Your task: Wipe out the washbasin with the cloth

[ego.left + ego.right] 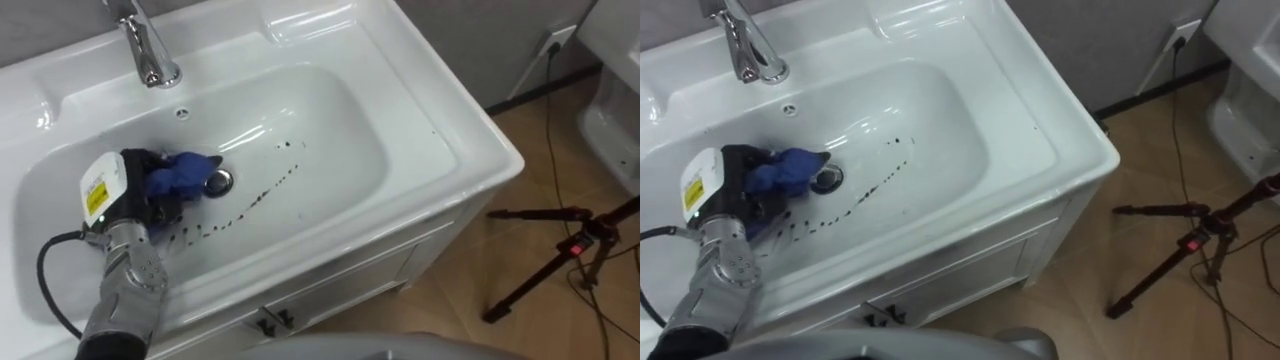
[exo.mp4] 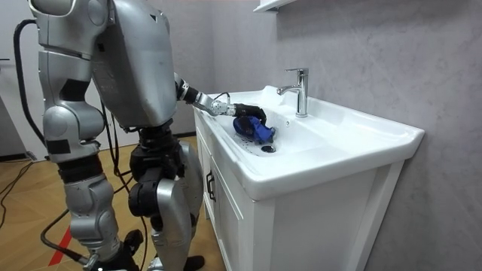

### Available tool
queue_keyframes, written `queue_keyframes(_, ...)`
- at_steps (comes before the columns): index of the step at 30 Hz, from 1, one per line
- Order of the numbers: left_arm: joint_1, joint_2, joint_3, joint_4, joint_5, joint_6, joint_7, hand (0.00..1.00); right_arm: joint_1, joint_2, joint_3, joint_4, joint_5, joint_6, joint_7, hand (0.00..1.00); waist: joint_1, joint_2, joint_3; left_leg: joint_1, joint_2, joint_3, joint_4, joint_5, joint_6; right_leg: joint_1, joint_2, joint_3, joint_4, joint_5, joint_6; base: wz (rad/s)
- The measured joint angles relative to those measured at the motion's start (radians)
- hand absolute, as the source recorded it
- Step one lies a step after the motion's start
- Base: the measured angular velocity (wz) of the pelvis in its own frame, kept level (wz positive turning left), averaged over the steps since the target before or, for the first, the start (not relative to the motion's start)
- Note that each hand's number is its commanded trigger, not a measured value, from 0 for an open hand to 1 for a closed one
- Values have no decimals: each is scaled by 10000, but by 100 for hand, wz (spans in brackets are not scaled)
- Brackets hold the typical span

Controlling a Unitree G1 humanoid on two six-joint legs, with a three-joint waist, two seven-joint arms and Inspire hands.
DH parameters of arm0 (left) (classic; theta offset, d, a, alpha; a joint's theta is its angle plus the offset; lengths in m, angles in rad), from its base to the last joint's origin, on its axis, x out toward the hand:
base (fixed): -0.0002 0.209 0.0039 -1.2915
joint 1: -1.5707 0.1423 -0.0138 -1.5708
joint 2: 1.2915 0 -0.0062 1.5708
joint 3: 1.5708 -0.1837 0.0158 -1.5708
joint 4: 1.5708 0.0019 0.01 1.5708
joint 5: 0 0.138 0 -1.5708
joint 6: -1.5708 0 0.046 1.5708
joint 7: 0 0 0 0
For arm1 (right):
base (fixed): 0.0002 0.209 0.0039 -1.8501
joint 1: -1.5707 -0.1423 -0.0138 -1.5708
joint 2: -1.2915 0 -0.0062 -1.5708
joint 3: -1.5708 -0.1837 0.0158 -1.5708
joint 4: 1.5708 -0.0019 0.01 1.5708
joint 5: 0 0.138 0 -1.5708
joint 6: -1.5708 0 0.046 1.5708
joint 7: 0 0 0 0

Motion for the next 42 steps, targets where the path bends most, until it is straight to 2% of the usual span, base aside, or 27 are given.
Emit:
queue_keyframes(2,-12,96,0,1,257,96,-272,100,-20,-48,-3,-22,-242,-14,1,0,31,162,36,-70,28,7,46,-14,-3,-65,17,6,-11,3,-8,0)
queue_keyframes(3,-15,129,0,0,389,99,-332,100,-22,-67,-3,-45,-307,-12,2,0,35,162,15,-86,31,12,58,-14,-3,-85,19,7,-7,5,-11,-4)
queue_keyframes(5,-18,321,0,-33,858,130,-531,100,-41,-183,-30,-56,-332,-18,-6,0,65,320,0,-119,43,43,62,-12,-4,-165,31,46,16,14,-24,-6)
queue_keyframes(11,-25,578,30,-136,1641,184,-781,100,-105,-279,-389,-49,-348,-22,-4,0,92,442,14,-136,45,65,60,-9,-7,-187,29,40,20,4,-33,-1)
queue_keyframes(14,-27,652,43,-196,1877,220,-1046,100,-187,-310,-481,-51,-336,-76,-32,0,104,414,9,-169,49,69,102,-9,-7,-184,22,7,2,1,-35,0)
queue_keyframes(19,-22,653,46,-190,1888,394,-1186,100,-205,-317,-600,-121,-344,-100,-31,0,145,390,-46,-170,53,67,111,-9,-7,-163,25,-3,-14,2,-35,0)
queue_keyframes(22,-4,653,46,-187,1882,572,-1363,100,-197,-330,-839,-185,-340,-101,-132,0,148,404,-50,-168,52,64,114,-9,-7,-162,22,-1,-17,2,-35,0)
queue_keyframes(28,-2,644,37,146,1852,705,-1783,100,-212,-482,-839,-189,-349,-98,-201,0,115,501,-41,-120,53,56,114,-9,-7,-139,18,-17,5,0,-36,0)
queue_keyframes(29,14,640,37,197,1830,710,-1880,100,-214,-522,-839,-158,-351,-100,-201,0,117,458,-15,-120,53,50,114,-9,-7,-135,15,-43,8,-6,-40,0)
queue_keyframes(33,66,634,36,206,1624,704,-2136,100,-239,-609,-841,-153,-349,-99,-165,0,129,436,-14,-121,57,43,148,-9,-7,-137,3,-80,48,-37,-52,0)
queue_keyframes(38,66,629,58,201,1456,705,-2436,100,-327,-651,-841,-161,-358,-101,-112,0,148,298,-70,-93,58,26,165,-8,-8,-138,-34,-217,142,-67,-60,0)
queue_keyframes(42,53,614,97,217,1442,701,-2515,100,-331,-651,-841,-249,-381,-101,-122,0,143,254,-57,-73,60,33,191,-8,-8,-137,-43,-241,180,-70,-59,0)
